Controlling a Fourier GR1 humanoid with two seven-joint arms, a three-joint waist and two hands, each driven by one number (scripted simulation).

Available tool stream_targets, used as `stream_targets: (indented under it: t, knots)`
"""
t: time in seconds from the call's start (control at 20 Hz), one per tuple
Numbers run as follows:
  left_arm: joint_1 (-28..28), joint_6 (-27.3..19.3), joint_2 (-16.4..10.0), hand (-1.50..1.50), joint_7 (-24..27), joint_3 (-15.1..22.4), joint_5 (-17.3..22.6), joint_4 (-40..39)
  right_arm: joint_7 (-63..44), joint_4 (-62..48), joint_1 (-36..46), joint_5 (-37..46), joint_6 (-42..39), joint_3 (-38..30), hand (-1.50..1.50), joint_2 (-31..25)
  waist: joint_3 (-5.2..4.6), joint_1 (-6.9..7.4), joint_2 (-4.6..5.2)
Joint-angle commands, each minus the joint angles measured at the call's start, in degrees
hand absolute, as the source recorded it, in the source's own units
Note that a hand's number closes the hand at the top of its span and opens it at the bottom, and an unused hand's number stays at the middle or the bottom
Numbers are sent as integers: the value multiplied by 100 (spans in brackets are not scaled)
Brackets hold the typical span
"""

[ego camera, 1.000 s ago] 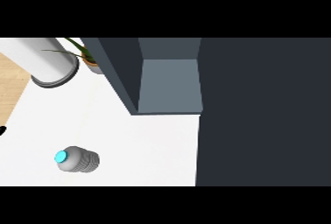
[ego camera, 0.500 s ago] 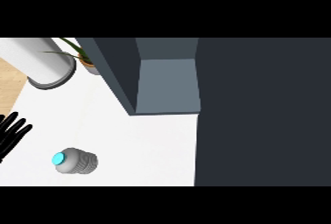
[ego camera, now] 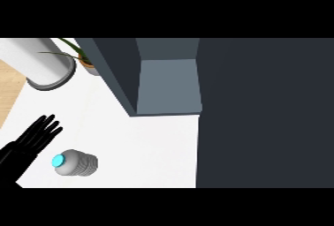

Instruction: Pick up the bottled water, place it into the cabinet and close the cabinet

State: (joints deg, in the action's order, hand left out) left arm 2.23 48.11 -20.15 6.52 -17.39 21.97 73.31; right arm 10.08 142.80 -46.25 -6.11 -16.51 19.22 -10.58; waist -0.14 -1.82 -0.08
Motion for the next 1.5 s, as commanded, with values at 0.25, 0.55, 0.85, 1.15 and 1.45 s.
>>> stream_targets:
  t: [0.25,0.55,0.85,1.15,1.45]
  knots:
    - [-872,-150,409,-150,1588,406,-1626,-1935,-268,1073,-387,32,161,12,-150,-155,-11,-3,33]
    - [-1154,-152,351,-150,2704,667,-2188,-2995,-73,925,-352,8,64,-28,-150,-305,-19,-10,51]
    - [-1171,-219,416,-150,3387,924,-2366,-3533,609,823,-1044,413,-28,249,-150,-331,-15,-90,-2]
    - [-1219,-531,416,150,4273,1305,-2748,-3929,628,771,-1029,350,71,227,-150,-366,-26,-78,29]
    - [-1493,-1763,447,150,5262,1610,-3265,-4048,665,627,-968,341,131,224,-150,-389,-29,-51,50]
